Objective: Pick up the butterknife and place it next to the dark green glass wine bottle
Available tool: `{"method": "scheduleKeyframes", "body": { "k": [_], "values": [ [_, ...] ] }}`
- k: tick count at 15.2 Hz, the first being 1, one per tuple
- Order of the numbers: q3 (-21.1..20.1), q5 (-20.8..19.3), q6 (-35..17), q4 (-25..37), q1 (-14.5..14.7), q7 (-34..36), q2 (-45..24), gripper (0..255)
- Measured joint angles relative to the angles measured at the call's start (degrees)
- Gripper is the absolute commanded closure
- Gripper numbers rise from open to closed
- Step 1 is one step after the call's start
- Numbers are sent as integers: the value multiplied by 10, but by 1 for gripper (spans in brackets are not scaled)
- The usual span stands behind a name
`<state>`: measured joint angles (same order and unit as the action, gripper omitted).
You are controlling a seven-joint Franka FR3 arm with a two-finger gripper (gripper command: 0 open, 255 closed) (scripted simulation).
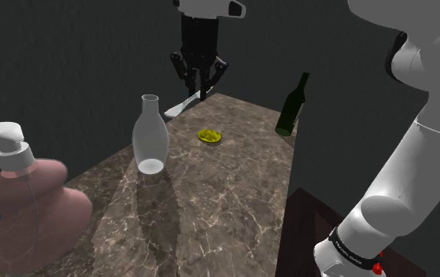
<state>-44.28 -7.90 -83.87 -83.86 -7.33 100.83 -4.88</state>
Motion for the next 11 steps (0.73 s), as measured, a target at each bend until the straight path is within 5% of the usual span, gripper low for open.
{"method": "scheduleKeyframes", "body": {
  "k": [11],
  "values": [
    [-11, -47, 112, 156, 38, 18, -63, 255]
  ]
}}
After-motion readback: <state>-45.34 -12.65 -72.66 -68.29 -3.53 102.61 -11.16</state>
